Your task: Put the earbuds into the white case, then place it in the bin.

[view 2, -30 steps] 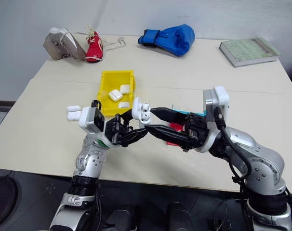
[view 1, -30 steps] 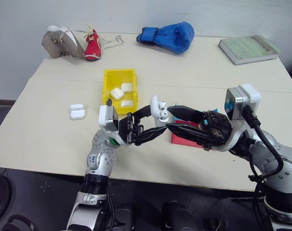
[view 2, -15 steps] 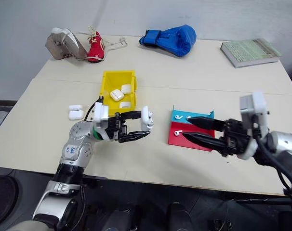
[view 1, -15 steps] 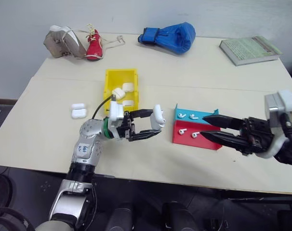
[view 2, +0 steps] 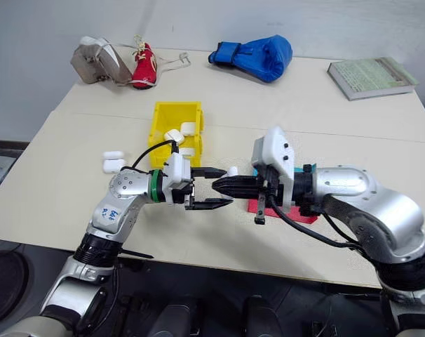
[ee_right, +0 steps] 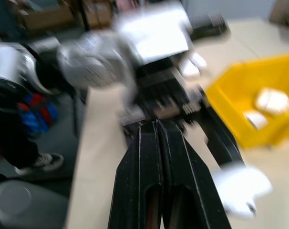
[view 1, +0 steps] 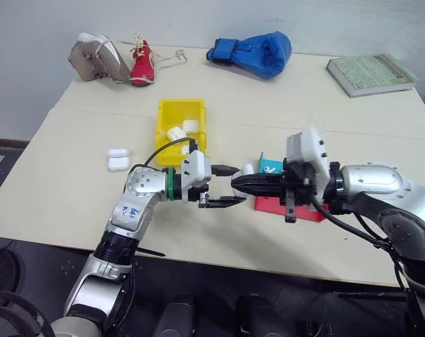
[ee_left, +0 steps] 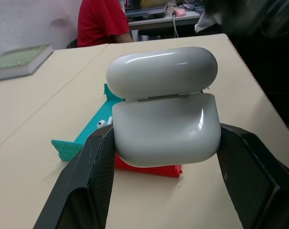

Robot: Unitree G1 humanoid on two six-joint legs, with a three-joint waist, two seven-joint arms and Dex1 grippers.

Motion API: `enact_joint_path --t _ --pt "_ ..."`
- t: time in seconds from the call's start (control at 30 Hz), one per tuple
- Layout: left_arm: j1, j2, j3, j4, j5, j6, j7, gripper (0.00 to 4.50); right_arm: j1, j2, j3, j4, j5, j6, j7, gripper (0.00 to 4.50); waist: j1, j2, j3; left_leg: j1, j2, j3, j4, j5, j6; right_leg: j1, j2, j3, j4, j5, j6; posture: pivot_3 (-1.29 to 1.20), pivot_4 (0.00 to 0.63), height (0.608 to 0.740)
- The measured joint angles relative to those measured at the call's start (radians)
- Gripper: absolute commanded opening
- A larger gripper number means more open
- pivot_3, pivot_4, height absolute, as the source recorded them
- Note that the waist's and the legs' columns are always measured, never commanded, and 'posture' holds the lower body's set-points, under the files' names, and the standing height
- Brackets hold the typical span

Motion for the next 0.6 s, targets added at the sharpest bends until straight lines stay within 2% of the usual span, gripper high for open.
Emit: enact_joint_path --t 0.2,0.3,0.4,0.53,0.6 --pt "0.047 0.031 0.0 -0.032 -0.003 0.003 -0.006 2.76 0.134 -0.048 -0.078 0.077 -0.071 -0.073 0.079 0.04 0.001 0.0 0.0 0.0 0.0 -0.001 -0.001 0.0 0.0 0.0 0.0 -0.001 0.0 0.0 0.0 0.0 0.15 0.74" --pt "0.07 0.049 0.021 -0.062 -0.022 0.014 0.001 2.76 0.278 -0.058 -0.205 0.075 -0.042 -0.114 0.14 0.04 0.002 0.0 0.0 0.0 0.0 -0.001 -0.001 0.0 0.0 0.001 0.0 -0.001 0.0 0.0 0.0 0.0 0.15 0.74" --pt "0.103 0.056 0.072 -0.081 -0.063 0.051 0.038 2.76 0.425 0.02 -0.377 0.052 0.055 -0.138 0.138 0.58 0.0 -0.001 0.0 0.0 0.0 -0.001 -0.001 0.0 0.0 0.001 0.0 0.0 0.001 0.0 0.0 0.0 0.15 0.74" --pt "0.14 0.067 0.21 -0.113 -0.148 0.159 0.155 2.76 0.652 0.159 -0.546 -0.042 0.052 -0.271 0.119 1.98 -0.002 -0.001 0.0 0.001 0.002 -0.001 -0.001 0.001 -0.002 0.001 0.001 0.0 0.002 0.0 0.0 0.0 0.15 0.74" --pt "0.129 0.076 0.264 -0.112 -0.148 0.195 0.244 2.76 0.69 0.219 -0.611 -0.073 0.012 -0.361 0.086 2.69 -0.004 -0.001 0.0 0.003 0.001 0.002 0.0 0.002 -0.002 0.002 0.001 0.002 0.002 0.0 0.0 0.0 0.15 0.74"
